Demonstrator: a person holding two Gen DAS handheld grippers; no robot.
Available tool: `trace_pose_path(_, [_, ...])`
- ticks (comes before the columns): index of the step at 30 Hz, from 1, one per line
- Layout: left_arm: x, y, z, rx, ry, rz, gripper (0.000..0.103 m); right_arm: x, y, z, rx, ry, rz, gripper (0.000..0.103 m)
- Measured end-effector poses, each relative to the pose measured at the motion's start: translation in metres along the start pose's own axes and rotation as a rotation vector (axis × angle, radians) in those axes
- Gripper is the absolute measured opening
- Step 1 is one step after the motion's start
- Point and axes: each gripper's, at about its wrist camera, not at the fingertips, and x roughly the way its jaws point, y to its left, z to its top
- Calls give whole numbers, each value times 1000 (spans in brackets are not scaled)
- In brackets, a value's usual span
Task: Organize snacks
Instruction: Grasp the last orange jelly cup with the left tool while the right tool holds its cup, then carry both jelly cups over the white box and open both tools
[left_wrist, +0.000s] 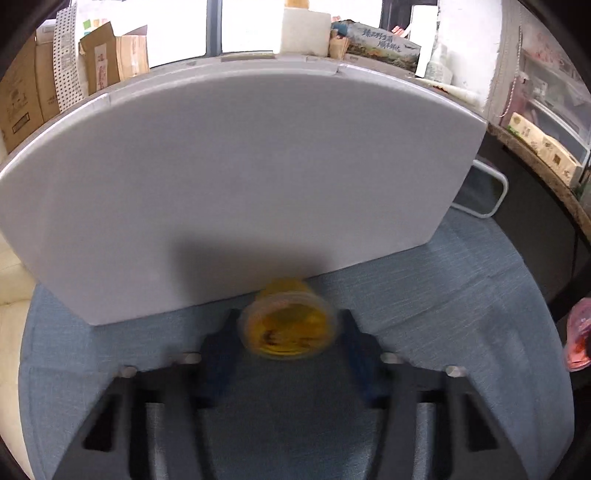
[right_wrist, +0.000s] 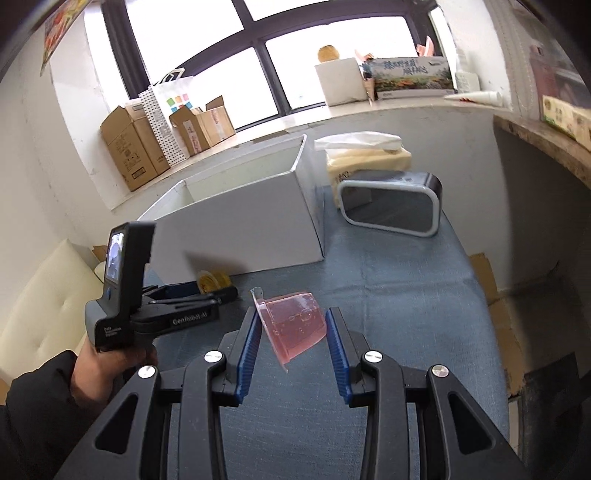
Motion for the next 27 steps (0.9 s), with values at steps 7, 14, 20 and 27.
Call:
trace_pose_path(7, [-24,11,-12,4,-42,-28,52,5,4,-2,-6,7,9,39])
trace_pose_path(14, [-81,19,-17,28,-122,-82,52,13,19,4,-10,11,37,39])
trace_pose_path(20, [-138,35,3,33,-219,-102,52,20,42,30,-56,-17,64,39])
trace_pose_path(27, [-160,60,57,35,-295,-82,52,46,62,96,-90,-53,108,39])
